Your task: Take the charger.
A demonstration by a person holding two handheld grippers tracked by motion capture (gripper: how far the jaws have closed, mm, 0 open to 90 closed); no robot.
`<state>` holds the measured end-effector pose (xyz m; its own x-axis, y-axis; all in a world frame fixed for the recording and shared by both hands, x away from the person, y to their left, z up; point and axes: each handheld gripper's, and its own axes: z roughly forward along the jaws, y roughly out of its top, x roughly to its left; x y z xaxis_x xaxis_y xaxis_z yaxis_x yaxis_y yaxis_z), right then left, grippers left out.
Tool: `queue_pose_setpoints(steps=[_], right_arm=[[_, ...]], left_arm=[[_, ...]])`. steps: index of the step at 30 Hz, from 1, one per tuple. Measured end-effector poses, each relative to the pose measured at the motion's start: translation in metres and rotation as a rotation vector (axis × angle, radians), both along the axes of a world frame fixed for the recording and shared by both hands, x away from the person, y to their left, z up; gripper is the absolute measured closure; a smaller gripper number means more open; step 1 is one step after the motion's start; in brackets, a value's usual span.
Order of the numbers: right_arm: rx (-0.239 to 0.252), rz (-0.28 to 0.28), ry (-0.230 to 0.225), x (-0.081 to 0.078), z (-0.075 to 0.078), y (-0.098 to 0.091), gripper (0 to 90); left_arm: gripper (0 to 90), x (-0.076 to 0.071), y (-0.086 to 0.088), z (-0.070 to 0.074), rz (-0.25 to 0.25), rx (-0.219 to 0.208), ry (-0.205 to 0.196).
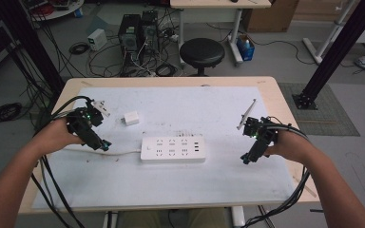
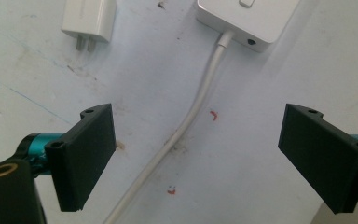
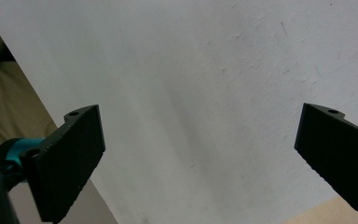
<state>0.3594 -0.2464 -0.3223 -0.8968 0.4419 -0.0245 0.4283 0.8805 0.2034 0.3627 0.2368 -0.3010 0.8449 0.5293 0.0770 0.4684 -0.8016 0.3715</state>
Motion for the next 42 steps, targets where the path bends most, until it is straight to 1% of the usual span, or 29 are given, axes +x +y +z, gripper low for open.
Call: queue_pose_setpoints(steps=[4, 7, 9, 10, 11, 12, 13, 16, 18, 20, 22, 23, 24, 25, 26, 27, 28, 29, 30, 31, 33, 35, 36, 37, 38, 39, 40, 41, 42], right_arm=[[0.02, -0.012, 0.01, 0.001, -0.003, -0.001, 0.9], [0.027, -0.016, 0.009, 0.0, -0.003, -0.001, 0.9], [0.034, -0.019, 0.006, 0.0, -0.004, -0.002, 0.9], [0.036, -0.024, 0.006, 0.0, -0.004, -0.001, 0.9], [0.036, -0.024, 0.006, 0.0, -0.004, -0.001, 0.9], [0.035, -0.019, 0.005, 0.0, -0.003, -0.001, 0.9], [0.041, -0.02, 0.003, -0.001, -0.003, 0.0, 0.9], [0.052, -0.014, -0.003, -0.003, -0.003, 0.001, 0.9], [0.066, -0.016, 0.0, -0.006, -0.005, 0.002, 0.9], [0.062, -0.018, 0.007, -0.007, -0.007, 0.002, 0.9], [0.056, -0.032, 0.005, -0.007, -0.007, 0.002, 0.9], [0.056, -0.032, 0.005, -0.007, -0.007, 0.002, 0.9], [0.075, -0.04, 0.003, -0.007, -0.004, 0.001, 0.9], [0.079, -0.048, 0.004, -0.007, -0.003, 0.001, 0.9], [0.077, -0.049, 0.002, -0.007, -0.001, 0.001, 0.9], [0.077, -0.049, 0.002, -0.007, -0.001, 0.001, 0.9], [0.074, -0.052, 0.001, -0.007, 0.0, 0.001, 0.9], [0.073, -0.058, -0.003, -0.007, 0.003, 0.001, 0.9], [0.078, -0.062, -0.002, -0.007, 0.004, 0.001, 0.9], [0.08, -0.062, -0.002, -0.007, 0.004, 0.002, 0.9], [0.079, -0.073, -0.003, -0.007, 0.006, 0.003, 0.9], [0.082, -0.07, -0.004, -0.008, 0.006, 0.003, 0.9], [0.074, -0.076, -0.004, -0.009, 0.006, 0.004, 0.9], [0.072, -0.076, -0.001, -0.01, 0.006, 0.004, 0.9], [0.071, -0.081, -0.003, -0.011, 0.006, 0.004, 0.9], [0.074, -0.087, -0.005, -0.012, 0.007, 0.003, 0.9], [0.074, -0.087, -0.005, -0.012, 0.007, 0.003, 0.9], [0.079, -0.096, -0.015, -0.014, 0.009, 0.002, 0.9], [0.081, -0.102, -0.014, -0.015, 0.009, 0.001, 0.9]], left_arm=[[11.0, 0.002, 0.0, 0.0, 0.013, -0.025, -0.02], [11.0, 0.003, 0.0, 0.0, 0.021, -0.025, -0.025], [11.0, 0.005, 0.0, 0.0, 0.037, -0.037, -0.038], [11.0, 0.007, 0.001, 0.002, 0.04, -0.031, -0.044], [11.0, 0.008, 0.001, 0.002, 0.045, -0.038, -0.046], [11.0, 0.01, 0.001, 0.003, 0.038, -0.039, -0.047], [11.0, 0.01, 0.0, 0.002, 0.039, -0.055, -0.054], [11.0, 0.016, -0.003, -0.001, 0.017, -0.075, -0.056], [11.0, 0.024, -0.006, -0.003, 0.004, -0.092, -0.061], [11.1, 0.031, -0.009, -0.006, -0.014, -0.114, -0.068], [11.1, 0.039, -0.011, -0.008, -0.048, -0.098, -0.059], [11.1, 0.039, -0.011, -0.008, -0.048, -0.098, -0.059], [11.1, 0.044, -0.012, -0.01, -0.062, -0.09, -0.06], [11.1, 0.051, -0.014, -0.014, -0.076, -0.089, -0.043], [11.1, 0.051, -0.014, -0.014, -0.076, -0.089, -0.043], [11.1, 0.056, -0.015, -0.016, -0.085, -0.078, -0.032], [11.1, 0.06, -0.016, -0.019, -0.085, -0.079, -0.026], [11.1, 0.07, -0.016, -0.024, -0.097, -0.073, -0.016], [11.1, 0.075, -0.017, -0.027, -0.101, -0.07, -0.024], [11.1, 0.079, -0.018, -0.03, -0.101, -0.069, -0.029], [11.1, 0.089, -0.019, -0.036, -0.099, -0.045, -0.031], [11.1, 0.089, -0.019, -0.036, -0.099, -0.045, -0.031], [11.1, 0.104, -0.021, -0.043, -0.081, -0.035, -0.041], [11.1, 0.104, -0.021, -0.043, -0.081, -0.035, -0.041], [11.2, 0.114, -0.023, -0.047, -0.098, -0.028, -0.028], [11.2, 0.114, -0.023, -0.047, -0.098, -0.028, -0.028], [11.2, 0.118, -0.024, -0.049, -0.093, -0.028, -0.022], [11.1, 0.121, -0.025, -0.052, -0.083, -0.039, -0.013], [11.1, 0.128, -0.028, -0.057, -0.073, -0.038, -0.004]])
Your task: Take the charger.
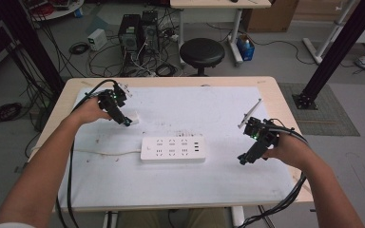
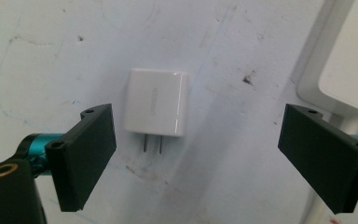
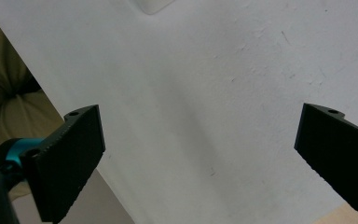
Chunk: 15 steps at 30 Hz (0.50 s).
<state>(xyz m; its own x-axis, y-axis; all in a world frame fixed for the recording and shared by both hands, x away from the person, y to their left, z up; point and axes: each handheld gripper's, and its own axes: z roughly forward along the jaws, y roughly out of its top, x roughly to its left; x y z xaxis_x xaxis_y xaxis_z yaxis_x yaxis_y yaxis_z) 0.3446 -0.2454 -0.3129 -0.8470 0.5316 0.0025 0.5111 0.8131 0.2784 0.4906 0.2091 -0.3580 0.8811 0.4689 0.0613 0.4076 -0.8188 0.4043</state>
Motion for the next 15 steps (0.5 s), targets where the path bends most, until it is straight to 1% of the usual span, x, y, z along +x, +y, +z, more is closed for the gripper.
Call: queue_pose_setpoints(steps=[2, 4, 5, 6, 7, 8, 11, 13, 15], right_arm=[[0.003, -0.008, -0.002, -0.002, 0.001, -0.001, 0.9], [0.002, -0.014, -0.002, -0.004, 0.001, -0.003, 0.9], [0.001, -0.023, 0.0, -0.005, 0.002, -0.003, 0.9], [0.003, -0.02, -0.003, -0.005, 0.002, -0.004, 0.9], [0.001, -0.019, -0.002, -0.006, 0.002, -0.004, 0.9], [-0.001, -0.024, 0.001, -0.006, 0.002, -0.004, 0.9], [-0.008, -0.025, 0.007, -0.007, 0.002, -0.004, 0.9], [-0.011, -0.029, 0.009, -0.007, 0.003, -0.003, 0.9], [-0.01, -0.028, 0.01, -0.006, 0.002, -0.002, 0.9]], left_arm=[[11.1, 0.007, -0.001, -0.005, 0.0, 0.006, 0.013], [11.1, 0.013, -0.003, -0.011, 0.001, 0.016, 0.014], [11.1, 0.013, -0.003, -0.011, 0.001, 0.016, 0.014], [11.1, 0.018, -0.003, -0.018, 0.002, 0.016, 0.023], [11.2, 0.02, -0.002, -0.023, 0.004, 0.017, 0.028], [11.2, 0.023, 0.0, -0.026, 0.004, 0.027, 0.037], [11.2, 0.029, 0.005, -0.035, 0.021, 0.036, 0.054], [11.2, 0.032, 0.008, -0.04, 0.036, 0.026, 0.06], [12.9, 0.035, 0.009, -0.043, 0.035, 0.015, 0.069]])
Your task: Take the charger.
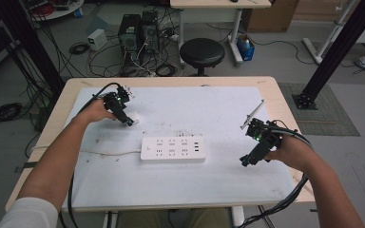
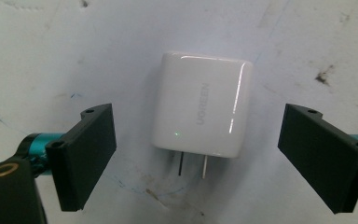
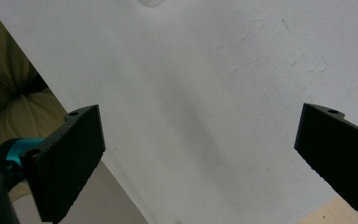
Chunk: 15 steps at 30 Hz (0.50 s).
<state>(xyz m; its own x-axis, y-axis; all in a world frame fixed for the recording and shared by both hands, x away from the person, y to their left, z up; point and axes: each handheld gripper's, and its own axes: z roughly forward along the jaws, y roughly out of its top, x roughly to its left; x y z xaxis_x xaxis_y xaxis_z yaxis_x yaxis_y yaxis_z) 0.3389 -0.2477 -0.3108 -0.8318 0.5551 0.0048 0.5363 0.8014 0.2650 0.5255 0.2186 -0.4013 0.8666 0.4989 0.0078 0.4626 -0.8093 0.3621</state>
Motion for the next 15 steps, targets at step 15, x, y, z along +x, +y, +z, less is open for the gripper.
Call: queue_pose_setpoints(steps=[15], right_arm=[[-0.009, -0.009, 0.014, 0.003, -0.003, 0.001, 1.0]], left_arm=[[36.2, 0.007, -0.002, -0.015, -0.047, -0.037, 0.027]])
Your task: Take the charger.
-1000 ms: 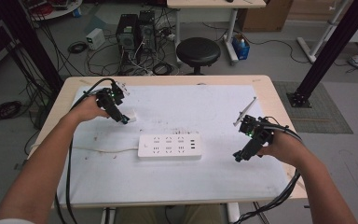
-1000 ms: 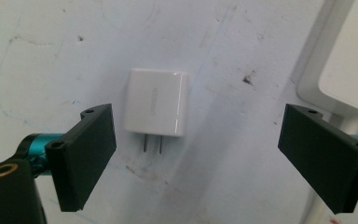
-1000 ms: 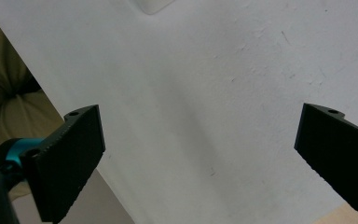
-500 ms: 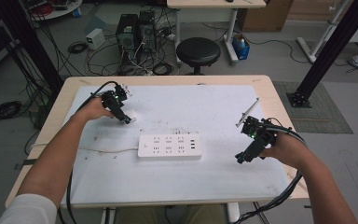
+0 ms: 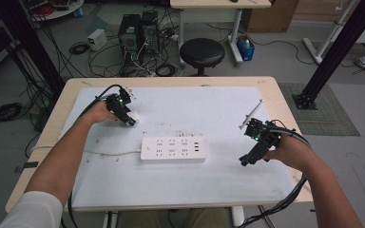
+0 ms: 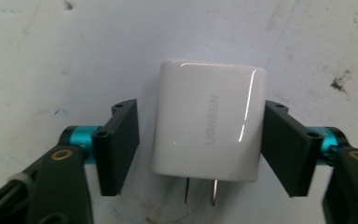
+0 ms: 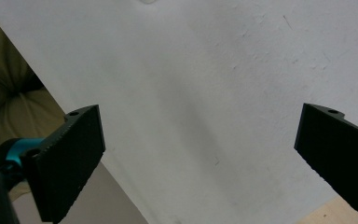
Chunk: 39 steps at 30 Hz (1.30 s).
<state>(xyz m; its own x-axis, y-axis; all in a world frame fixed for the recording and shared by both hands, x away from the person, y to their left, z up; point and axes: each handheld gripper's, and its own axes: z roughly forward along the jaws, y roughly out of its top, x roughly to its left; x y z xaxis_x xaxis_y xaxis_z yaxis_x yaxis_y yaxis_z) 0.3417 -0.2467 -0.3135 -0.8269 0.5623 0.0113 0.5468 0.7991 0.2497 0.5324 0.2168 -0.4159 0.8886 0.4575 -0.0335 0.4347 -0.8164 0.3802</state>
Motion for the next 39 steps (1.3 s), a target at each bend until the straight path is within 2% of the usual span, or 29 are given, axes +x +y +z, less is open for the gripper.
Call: queue_pose_setpoints(steps=[1, 2, 6, 11, 12, 14, 16, 17, 21, 23, 27, 28, 29, 32, 33, 38, 39], right_arm=[[0.001, 0.001, 0.0, 0.0, 0.0, 0.0, 0.9], [0.003, 0.004, -0.001, 0.0, 0.0, -0.001, 1.0], [0.004, 0.007, -0.003, 0.001, 0.0, -0.001, 1.0], [0.014, 0.005, -0.01, 0.0, 0.0, -0.002, 1.1], [0.012, 0.003, -0.013, 0.0, -0.001, -0.002, 1.1], [0.014, -0.003, -0.013, 0.001, -0.002, -0.002, 1.1], [0.02, -0.001, -0.019, 0.002, -0.003, -0.003, 1.1], [0.017, -0.007, -0.019, 0.002, -0.004, -0.002, 1.1], [0.024, 0.002, -0.026, 0.003, -0.006, -0.002, 1.1], [0.019, -0.001, -0.031, 0.005, -0.007, -0.001, 1.1], [0.022, 0.006, -0.054, 0.005, -0.007, 0.002, 1.1], [0.022, 0.006, -0.054, 0.005, -0.007, 0.002, 1.1], [0.031, 0.0, -0.065, 0.005, -0.005, 0.004, 1.1], [0.039, 0.002, -0.078, 0.005, -0.005, 0.005, 1.1], [0.04, 0.001, -0.08, 0.005, -0.005, 0.006, 1.1], [0.036, 0.024, -0.096, 0.001, -0.006, 0.011, 1.1], [0.033, 0.011, -0.098, 0.0, -0.006, 0.012, 1.1]], left_arm=[[41.4, 0.0, 0.0, 0.0, 0.0, 0.0, 0.0], [41.7, -0.001, -0.001, 0.0, -0.008, 0.015, -0.004], [42.5, -0.002, -0.001, 0.001, 0.003, 0.031, -0.013], [42.5, -0.01, 0.002, 0.013, 0.044, -0.022, -0.029], [42.5, -0.01, 0.002, 0.013, 0.044, -0.022, -0.029], [42.5, -0.018, 0.001, 0.028, 0.048, -0.041, -0.062], [42.5, -0.021, 0.001, 0.033, 0.044, -0.05, -0.07], [42.5, -0.029, -0.002, 0.045, 0.036, -0.066, -0.093], [42.5, -0.039, -0.005, 0.055, 0.03, -0.084, -0.114], [42.5, -0.054, -0.009, 0.07, 0.025, -0.095, -0.137], [42.5, -0.075, -0.011, 0.086, 0.014, -0.156, -0.124], [42.5, -0.075, -0.011, 0.086, 0.014, -0.156, -0.124], [42.5, -0.09, -0.012, 0.098, 0.009, -0.164, -0.135], [42.5, -0.101, -0.012, 0.106, 0.005, -0.163, -0.146], [42.5, -0.111, -0.012, 0.113, 0.011, -0.171, -0.145], [42.5, -0.133, -0.01, 0.128, 0.037, -0.174, -0.161], [42.5, -0.137, -0.01, 0.13, 0.044, -0.175, -0.159]])
